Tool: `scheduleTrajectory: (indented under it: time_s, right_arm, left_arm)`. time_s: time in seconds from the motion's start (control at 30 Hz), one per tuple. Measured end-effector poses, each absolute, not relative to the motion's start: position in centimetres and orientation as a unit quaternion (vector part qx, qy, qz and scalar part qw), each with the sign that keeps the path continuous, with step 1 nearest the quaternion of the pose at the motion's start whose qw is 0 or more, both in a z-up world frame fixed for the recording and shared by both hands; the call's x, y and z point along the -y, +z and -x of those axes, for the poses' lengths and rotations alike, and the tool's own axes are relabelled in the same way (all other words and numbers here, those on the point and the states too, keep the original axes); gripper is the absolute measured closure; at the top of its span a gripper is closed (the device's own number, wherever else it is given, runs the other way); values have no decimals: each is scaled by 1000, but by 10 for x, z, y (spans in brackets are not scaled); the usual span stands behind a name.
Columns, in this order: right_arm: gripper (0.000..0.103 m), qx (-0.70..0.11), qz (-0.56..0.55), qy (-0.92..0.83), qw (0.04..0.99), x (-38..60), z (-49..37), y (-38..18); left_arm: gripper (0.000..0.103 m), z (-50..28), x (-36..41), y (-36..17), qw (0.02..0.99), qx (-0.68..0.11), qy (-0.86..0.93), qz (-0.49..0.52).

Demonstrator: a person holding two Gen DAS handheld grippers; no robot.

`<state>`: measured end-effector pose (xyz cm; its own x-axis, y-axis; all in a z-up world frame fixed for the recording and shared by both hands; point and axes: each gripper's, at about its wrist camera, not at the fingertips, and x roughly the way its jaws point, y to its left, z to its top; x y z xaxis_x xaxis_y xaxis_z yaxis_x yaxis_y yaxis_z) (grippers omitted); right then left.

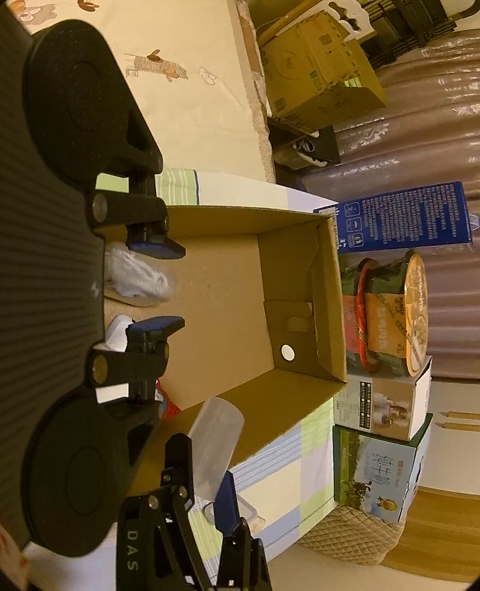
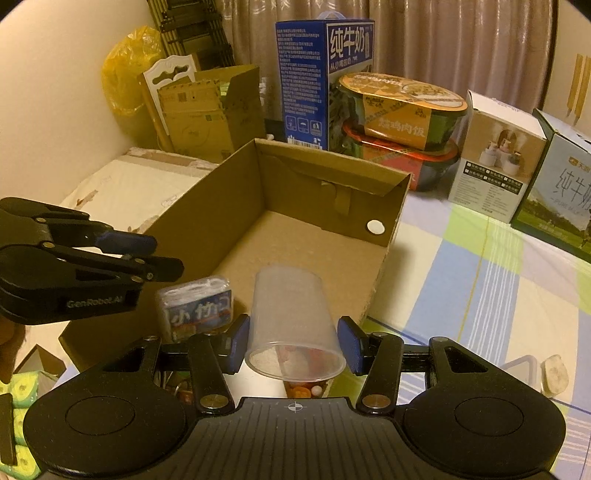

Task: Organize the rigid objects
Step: 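Open the left tool to drop the case while the right tool drops the cup into the box, then move both tools back toward the white plug and night-light on the table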

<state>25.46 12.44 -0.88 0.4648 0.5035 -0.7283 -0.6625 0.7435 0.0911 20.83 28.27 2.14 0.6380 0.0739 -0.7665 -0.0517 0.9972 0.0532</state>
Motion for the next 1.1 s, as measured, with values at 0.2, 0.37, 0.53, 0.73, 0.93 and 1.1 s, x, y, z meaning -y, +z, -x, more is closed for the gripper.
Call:
scheduleTrajectory:
  time_s: [0.2, 0.37, 0.53, 0.73, 0.93, 1.1]
  right_arm:
    - [55, -387, 97, 341, 851, -122, -252, -6]
    - [55, -385, 95, 341, 852, -122, -252, -3]
    - [55, -382, 88, 343, 854, -121, -252, -1]
    - [55, -360, 74, 350, 862, -120, -253, 0]
    - [30, -348, 50, 341, 872, -111, -254, 5]
    - [30, -351, 43, 331, 875, -98, -250, 8]
  left_arm:
    - [75, -203, -282, 29, 907, -419, 37, -14]
    - [75, -200, -281, 31, 908, -416, 37, -15]
    - [75, -199, -280, 33, 909, -414, 37, -14]
    - [74, -197, -281, 32, 910, -414, 37, -10]
    - [71, -192, -283, 31, 910, -412, 43, -4]
    - [69, -185, -280, 35, 912, -409, 44, 0]
